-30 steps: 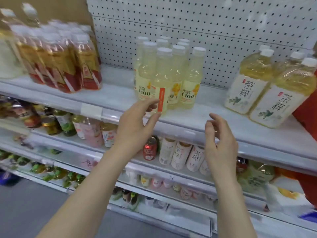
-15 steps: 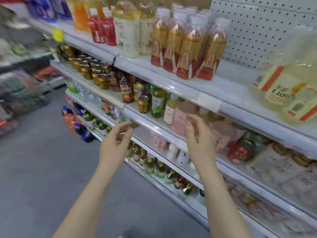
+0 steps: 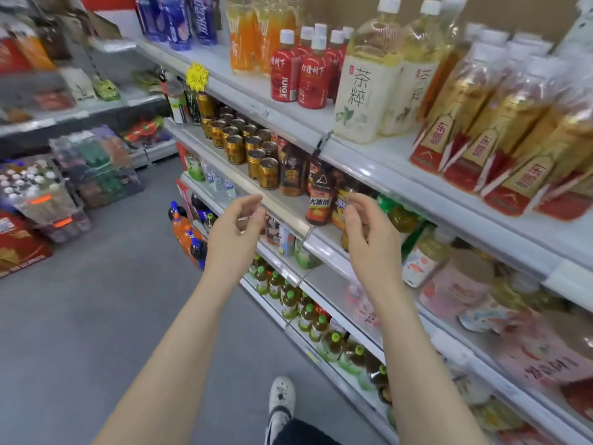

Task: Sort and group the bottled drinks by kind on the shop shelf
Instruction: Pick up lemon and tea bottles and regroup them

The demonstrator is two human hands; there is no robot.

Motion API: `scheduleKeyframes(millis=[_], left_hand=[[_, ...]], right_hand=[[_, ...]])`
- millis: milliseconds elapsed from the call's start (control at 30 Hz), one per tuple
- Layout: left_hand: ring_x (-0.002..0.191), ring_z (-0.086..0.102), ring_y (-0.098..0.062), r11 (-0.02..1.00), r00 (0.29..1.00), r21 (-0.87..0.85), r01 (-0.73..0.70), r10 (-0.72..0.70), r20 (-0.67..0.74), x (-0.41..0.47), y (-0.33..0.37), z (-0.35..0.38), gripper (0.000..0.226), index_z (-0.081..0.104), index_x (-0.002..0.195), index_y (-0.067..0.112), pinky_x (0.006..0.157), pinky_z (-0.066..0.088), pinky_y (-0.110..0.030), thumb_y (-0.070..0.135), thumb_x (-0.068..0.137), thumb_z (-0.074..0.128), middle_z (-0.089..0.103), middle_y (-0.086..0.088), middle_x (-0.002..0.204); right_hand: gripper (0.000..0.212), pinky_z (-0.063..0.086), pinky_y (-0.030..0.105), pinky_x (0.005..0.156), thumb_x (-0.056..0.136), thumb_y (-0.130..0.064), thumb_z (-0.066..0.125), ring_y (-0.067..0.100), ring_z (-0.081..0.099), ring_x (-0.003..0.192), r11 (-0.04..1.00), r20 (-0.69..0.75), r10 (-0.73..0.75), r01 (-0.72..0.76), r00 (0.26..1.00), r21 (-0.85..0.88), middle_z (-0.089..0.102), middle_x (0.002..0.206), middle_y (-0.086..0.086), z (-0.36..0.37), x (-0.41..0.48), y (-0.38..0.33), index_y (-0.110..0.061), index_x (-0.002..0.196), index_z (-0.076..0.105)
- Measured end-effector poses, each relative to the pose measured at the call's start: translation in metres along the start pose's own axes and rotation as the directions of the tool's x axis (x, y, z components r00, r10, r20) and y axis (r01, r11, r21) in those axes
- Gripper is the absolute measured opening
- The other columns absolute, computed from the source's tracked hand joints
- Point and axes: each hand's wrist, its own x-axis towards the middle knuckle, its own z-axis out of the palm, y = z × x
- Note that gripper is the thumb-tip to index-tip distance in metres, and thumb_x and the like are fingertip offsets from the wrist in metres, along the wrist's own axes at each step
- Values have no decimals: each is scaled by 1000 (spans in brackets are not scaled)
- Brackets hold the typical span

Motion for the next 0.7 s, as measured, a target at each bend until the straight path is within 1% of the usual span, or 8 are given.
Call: scheduleKeyframes(millis=[100,200,267,367,467,533,633,700], left_hand=[[95,66,-5,1000,1000,-6,-31,31,5,54,6,4,27,59,127,34,79,59,-27,31,101,54,65,12,113],[96,65,-8,997,996,-12,-82,82,24,108,20,11,27,57,126,38,84,59,-35,33,100,55,63,13,112],[99,64,-7,992,991,-14,-124,125,47,141,30,17,27,56,125,38,89,57,-37,32,98,58,63,14,111],[98,62,-2,977,971,-29,-212,214,110,184,48,33,32,56,129,34,88,56,-30,30,97,61,63,14,114],[101,58,10,961,933,-33,-273,273,233,219,64,56,36,54,133,33,81,49,-9,32,98,59,60,20,117],[104,54,13,948,892,-35,-318,311,327,239,74,74,38,51,138,31,77,42,-2,32,100,56,58,20,121],[107,55,5,916,804,-54,-398,377,461,266,85,98,39,51,141,25,84,42,-5,30,102,53,58,15,129],[109,57,-1,908,750,-90,-408,390,534,280,83,109,37,54,139,24,96,48,-21,29,103,51,61,12,129]], right_hand=[[31,48,20,92,106,-31,47,-5,58,107,999,-48,-48,49,998,12,65,116,-12,16,49,-5,-23,133,60],[32,43,7,85,105,-30,50,-6,58,105,997,-159,-72,77,985,26,64,117,-8,28,107,-16,-23,135,58],[34,45,11,86,103,-28,53,4,58,107,995,-354,-89,101,931,14,60,120,-5,32,142,-22,-20,136,55],[50,46,32,102,98,-32,60,16,51,122,993,-567,-115,102,816,-55,48,132,-2,32,188,-21,-15,143,44],[74,39,43,113,91,-52,63,15,42,135,999,-480,43,-43,876,12,41,147,0,29,222,-13,-22,152,33],[81,39,42,114,85,-61,66,12,43,134,995,-427,102,-97,898,34,42,145,-4,28,232,-10,-27,152,34],[79,42,35,107,80,-60,74,7,44,128,991,-409,128,-136,904,8,46,138,-7,23,239,-12,-32,147,42],[71,42,29,99,78,-55,79,0,47,117,984,-369,169,-177,914,10,48,132,-10,16,241,-17,-34,138,48]])
